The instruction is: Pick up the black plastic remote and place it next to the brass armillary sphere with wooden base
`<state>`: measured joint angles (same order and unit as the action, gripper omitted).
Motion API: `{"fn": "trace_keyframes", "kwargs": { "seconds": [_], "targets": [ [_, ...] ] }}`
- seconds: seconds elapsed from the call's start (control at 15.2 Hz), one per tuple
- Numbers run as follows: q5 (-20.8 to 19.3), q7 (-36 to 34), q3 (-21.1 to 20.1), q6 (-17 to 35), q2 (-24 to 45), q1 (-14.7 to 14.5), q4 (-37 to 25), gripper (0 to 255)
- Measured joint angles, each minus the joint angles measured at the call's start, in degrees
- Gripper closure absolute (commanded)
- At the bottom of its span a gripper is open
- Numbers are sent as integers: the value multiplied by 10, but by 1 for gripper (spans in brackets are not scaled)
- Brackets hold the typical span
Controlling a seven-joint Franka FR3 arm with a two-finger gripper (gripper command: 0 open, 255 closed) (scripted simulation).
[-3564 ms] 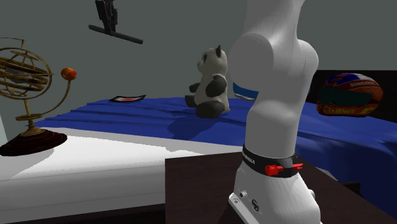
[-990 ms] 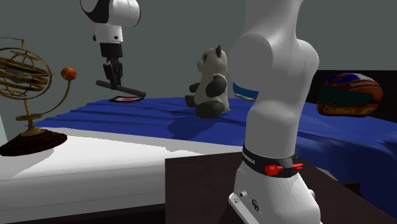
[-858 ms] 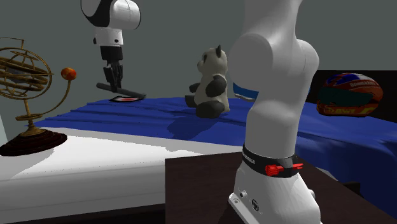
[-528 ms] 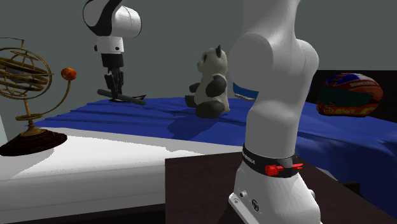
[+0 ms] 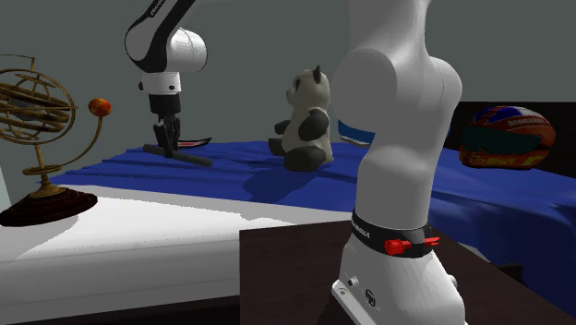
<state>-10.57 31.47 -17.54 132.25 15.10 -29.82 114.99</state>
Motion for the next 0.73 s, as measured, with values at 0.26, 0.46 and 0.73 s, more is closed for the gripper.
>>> {"fn": "trace_keyframes", "kwargs": {
  "seconds": [0.26, 0.46, 0.73],
  "targets": [
    [-10, -8, 4, 26, 17, -2, 10, 255],
    [-19, -14, 7, 44, 33, -5, 14, 255],
    [-31, -24, 13, 69, 53, -9, 19, 255]
  ]
}}
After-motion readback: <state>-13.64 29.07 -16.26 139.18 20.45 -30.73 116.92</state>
